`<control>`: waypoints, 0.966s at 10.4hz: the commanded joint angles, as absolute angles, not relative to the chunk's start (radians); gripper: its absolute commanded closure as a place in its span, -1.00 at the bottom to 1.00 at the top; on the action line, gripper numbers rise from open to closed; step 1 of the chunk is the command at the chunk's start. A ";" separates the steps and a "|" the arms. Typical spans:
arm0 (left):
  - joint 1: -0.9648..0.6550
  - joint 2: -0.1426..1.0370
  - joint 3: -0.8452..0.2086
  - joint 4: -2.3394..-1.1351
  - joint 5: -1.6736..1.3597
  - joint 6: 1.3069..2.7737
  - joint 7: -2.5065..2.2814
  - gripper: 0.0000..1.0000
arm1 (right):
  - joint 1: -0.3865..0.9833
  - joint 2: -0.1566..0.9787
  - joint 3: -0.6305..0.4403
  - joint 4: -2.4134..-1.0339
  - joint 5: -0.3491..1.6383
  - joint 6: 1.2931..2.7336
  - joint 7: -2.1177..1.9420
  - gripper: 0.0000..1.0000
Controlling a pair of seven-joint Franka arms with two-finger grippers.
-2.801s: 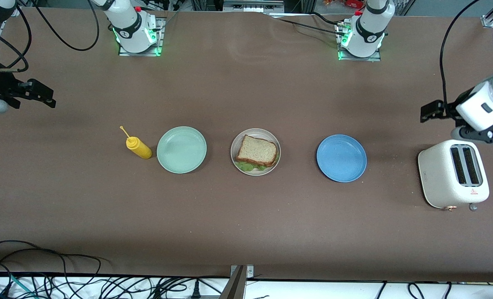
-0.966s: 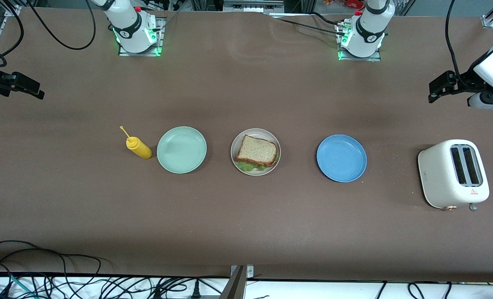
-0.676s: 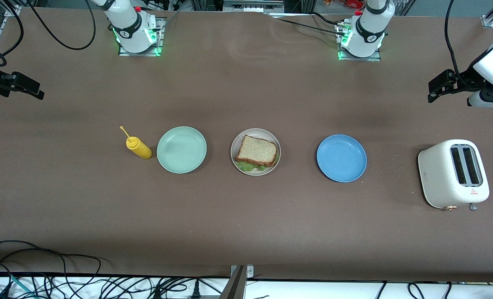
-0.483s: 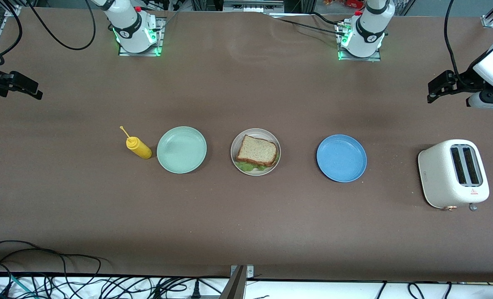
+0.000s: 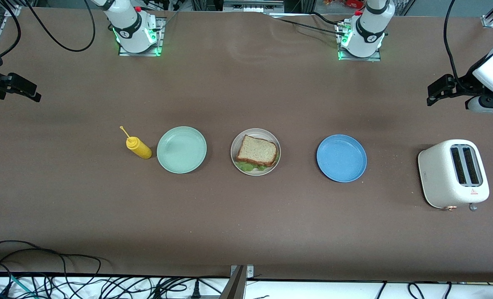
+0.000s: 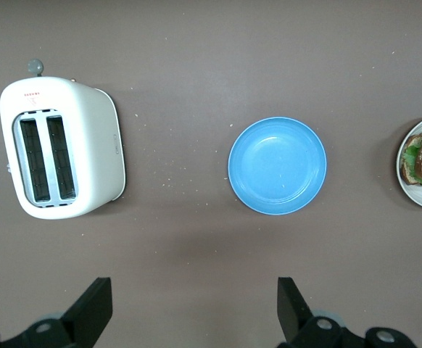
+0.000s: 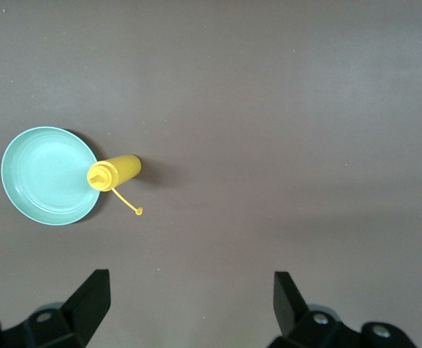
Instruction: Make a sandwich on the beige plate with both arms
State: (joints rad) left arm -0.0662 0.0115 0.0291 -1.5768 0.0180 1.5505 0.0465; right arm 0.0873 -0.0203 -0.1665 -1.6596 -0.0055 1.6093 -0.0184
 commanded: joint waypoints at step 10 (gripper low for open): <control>-0.057 0.069 0.032 -1.519 -0.005 1.545 0.052 -1.00 | 0.087 0.020 -0.169 -1.605 0.009 1.594 -0.026 -1.00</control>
